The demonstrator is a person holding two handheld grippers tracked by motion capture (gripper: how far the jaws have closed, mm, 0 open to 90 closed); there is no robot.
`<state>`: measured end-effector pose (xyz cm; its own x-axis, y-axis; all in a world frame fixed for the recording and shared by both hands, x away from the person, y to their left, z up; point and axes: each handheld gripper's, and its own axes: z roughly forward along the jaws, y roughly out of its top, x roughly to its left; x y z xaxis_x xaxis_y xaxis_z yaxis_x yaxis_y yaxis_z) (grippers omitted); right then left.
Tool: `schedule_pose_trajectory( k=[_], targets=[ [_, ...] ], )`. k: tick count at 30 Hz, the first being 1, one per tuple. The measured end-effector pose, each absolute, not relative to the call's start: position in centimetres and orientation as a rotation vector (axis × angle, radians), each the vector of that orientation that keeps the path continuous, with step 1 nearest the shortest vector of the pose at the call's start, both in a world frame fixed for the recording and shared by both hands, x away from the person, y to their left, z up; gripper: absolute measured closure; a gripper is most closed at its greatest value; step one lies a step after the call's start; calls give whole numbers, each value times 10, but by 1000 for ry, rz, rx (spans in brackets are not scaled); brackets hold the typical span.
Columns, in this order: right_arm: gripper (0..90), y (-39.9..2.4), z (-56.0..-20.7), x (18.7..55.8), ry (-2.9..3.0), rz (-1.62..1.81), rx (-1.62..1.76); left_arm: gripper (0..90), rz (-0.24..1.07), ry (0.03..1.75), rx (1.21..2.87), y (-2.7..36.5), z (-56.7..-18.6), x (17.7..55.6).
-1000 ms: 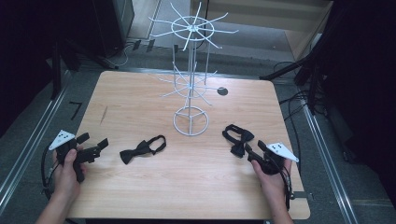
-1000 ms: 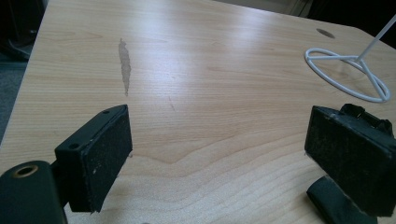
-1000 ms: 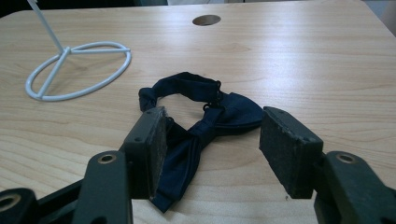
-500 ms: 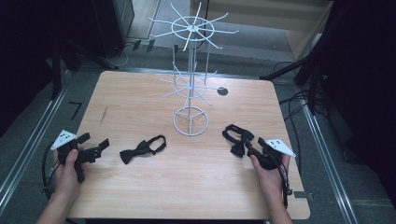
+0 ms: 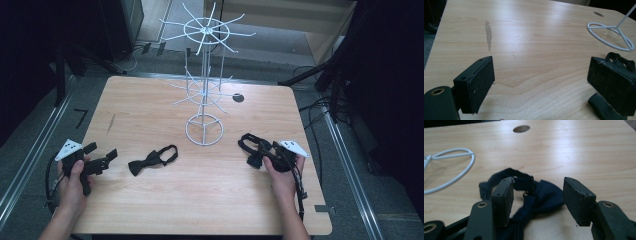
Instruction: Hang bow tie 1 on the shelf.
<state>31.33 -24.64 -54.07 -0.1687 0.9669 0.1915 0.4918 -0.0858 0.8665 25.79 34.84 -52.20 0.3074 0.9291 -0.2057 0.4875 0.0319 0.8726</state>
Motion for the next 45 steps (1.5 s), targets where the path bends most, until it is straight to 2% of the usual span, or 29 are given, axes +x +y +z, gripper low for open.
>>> schedule_pose_trajectory(
  k=[18, 20, 21, 22, 32, 38, 45],
  targets=[
    [555, -227, -546, 342, 1771, 1087, 1612, 81, 569, 1319, 1603, 348, -522, 258],
    [614, -227, -546, 343, 1778, 1079, 1624, 81, 569, 1318, 1603, 348, -522, 258],
    [688, -229, -547, 344, 1787, 1076, 1650, 81, 569, 1318, 1604, 348, -522, 258],
    [725, -231, -548, 344, 1794, 1069, 1668, 81, 570, 1318, 1605, 348, -522, 258],
    [880, -234, -548, 341, 1819, 1063, 1663, 81, 567, 1318, 1603, 348, -522, 258],
    [898, -233, -545, 337, 1813, 1083, 1625, 81, 563, 1319, 1604, 349, -522, 258],
    [900, -228, -525, 323, 1765, 1186, 1520, 81, 562, 1318, 1600, 349, -522, 258]
  ],
)
